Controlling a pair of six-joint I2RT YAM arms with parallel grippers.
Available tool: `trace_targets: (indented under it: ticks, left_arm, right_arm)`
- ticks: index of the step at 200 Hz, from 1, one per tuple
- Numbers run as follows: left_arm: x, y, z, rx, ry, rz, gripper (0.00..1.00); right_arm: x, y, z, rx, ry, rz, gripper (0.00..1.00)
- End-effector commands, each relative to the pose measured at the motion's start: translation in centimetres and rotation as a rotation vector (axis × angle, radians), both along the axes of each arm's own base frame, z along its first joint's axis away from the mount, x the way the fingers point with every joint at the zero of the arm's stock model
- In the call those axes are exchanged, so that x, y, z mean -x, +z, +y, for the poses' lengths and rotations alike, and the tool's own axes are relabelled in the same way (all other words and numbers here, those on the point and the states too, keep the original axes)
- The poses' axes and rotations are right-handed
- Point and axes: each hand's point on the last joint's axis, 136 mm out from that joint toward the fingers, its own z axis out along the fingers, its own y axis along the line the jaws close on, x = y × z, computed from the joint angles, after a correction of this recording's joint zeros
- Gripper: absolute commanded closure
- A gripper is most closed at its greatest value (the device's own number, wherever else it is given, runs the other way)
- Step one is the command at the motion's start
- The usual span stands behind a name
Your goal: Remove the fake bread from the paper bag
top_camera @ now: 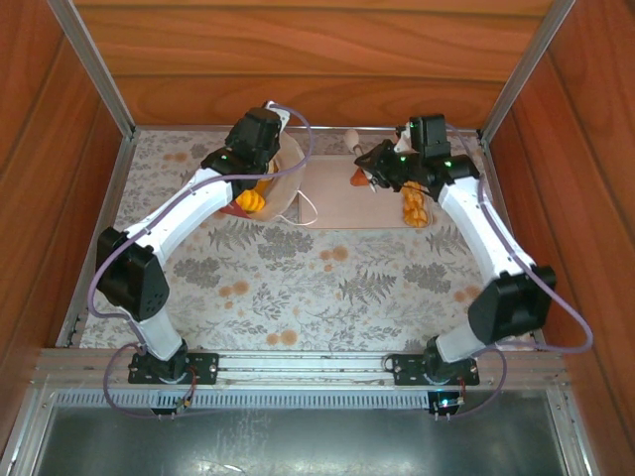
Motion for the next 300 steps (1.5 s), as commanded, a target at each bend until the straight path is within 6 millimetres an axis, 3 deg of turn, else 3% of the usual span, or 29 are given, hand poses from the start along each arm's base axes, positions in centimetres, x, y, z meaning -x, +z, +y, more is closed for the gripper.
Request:
trace_targets:
  ticks: [1, 49, 92, 134, 178, 205, 219, 222, 237, 300]
  left_arm:
    - [0.5, 3.1, 0.2, 0.053, 0.012, -0.080, 1.00]
    - [0.5, 2.9, -0.3, 0.065, 0.003, -0.077, 1.00]
    - [0.4, 2.5, -0.4, 0.058, 0.009, -0.072, 1.00]
    - [0.3, 2.6, -0.8, 0.064, 0.003, -0.075, 1.00]
    - [0.8, 2.4, -0.8, 0.067, -0.001, -0.073, 1.00]
    - [1.5, 2.3, -0.7, 0.081, -0.015, -0.075, 1.00]
    - [1.9, 2.2, -0.9, 0.094, -0.035, -0.074, 1.00]
    - [1.9, 2.2, -0.9, 0.096, -0.037, -0.075, 1.00]
    - [2.3, 2.0, -1.0, 0.104, -0.048, -0.074, 1.00]
    - [2.8, 1.6, -1.1, 0.114, -0.053, -0.071, 1.00]
  right_arm:
    - [4.0, 0.8, 1.2, 0.047, 0.111, -0.030, 0.68]
    - [10.0, 1.1, 4.9, 0.082, 0.287, -0.048, 0.68]
    - [12.2, 0.3, 8.3, 0.078, 0.408, -0.050, 0.67]
    - [11.6, -1.1, 12.0, 0.048, 0.499, -0.037, 0.63]
    - [10.1, -2.6, 14.2, 0.021, 0.525, -0.025, 0.59]
    - [9.3, -3.8, 14.9, 0.033, 0.531, -0.014, 0.56]
    - [9.3, -3.5, 15.2, 0.015, 0.542, -0.026, 0.56]
    - [9.0, -4.6, 15.6, 0.022, 0.546, -0.005, 0.56]
    - [8.7, -5.0, 15.9, 0.017, 0.552, -0.003, 0.57]
    - [9.0, -6.5, 15.7, 0.048, 0.560, 0.036, 0.51]
